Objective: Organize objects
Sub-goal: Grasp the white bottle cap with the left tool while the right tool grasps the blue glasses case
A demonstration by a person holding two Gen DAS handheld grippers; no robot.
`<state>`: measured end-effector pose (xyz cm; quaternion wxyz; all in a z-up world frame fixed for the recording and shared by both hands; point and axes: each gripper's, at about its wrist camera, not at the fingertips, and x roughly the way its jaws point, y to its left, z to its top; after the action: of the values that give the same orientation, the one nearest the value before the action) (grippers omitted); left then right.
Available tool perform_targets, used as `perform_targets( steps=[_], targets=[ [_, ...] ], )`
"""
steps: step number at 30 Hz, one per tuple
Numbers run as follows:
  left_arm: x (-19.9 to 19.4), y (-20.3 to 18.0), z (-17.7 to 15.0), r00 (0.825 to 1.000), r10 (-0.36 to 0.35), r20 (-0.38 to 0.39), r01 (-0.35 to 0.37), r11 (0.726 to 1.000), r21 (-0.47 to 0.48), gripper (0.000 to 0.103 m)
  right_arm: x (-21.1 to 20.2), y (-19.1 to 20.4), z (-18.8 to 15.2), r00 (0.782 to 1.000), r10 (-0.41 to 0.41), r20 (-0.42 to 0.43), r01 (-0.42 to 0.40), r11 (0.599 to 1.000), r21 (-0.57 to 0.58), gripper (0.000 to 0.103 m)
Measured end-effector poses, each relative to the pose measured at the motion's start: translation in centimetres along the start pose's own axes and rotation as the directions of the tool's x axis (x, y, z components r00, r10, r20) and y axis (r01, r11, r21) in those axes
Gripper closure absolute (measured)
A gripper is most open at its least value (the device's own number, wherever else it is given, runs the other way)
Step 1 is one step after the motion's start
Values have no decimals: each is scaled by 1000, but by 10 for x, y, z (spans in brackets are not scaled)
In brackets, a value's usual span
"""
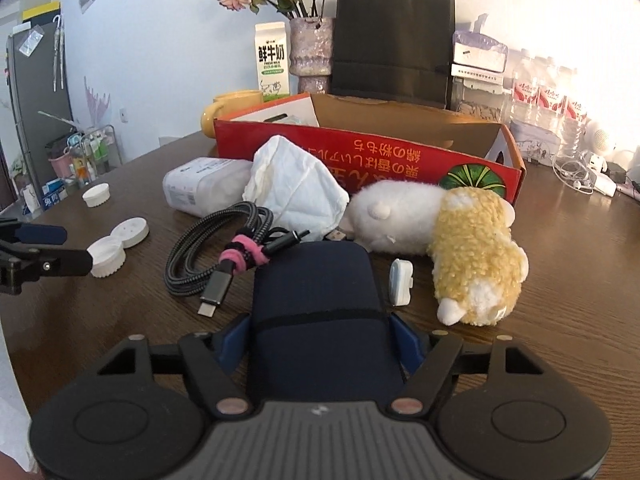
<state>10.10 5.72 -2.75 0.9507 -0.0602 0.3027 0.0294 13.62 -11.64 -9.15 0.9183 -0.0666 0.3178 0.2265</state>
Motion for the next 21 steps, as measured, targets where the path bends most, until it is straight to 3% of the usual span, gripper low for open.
perform_targets(
  steps=[9, 21],
  targets=[
    [7, -3, -1, 1000, -4, -21, 5, 1000, 13, 0, -9, 2, -7, 998, -15, 67, 13, 999, 30, 37],
    [17, -6, 1, 999, 18, -26, -18, 1000, 11, 1, -39, 2, -17, 983, -81, 164, 65, 993, 96, 38]
  ],
)
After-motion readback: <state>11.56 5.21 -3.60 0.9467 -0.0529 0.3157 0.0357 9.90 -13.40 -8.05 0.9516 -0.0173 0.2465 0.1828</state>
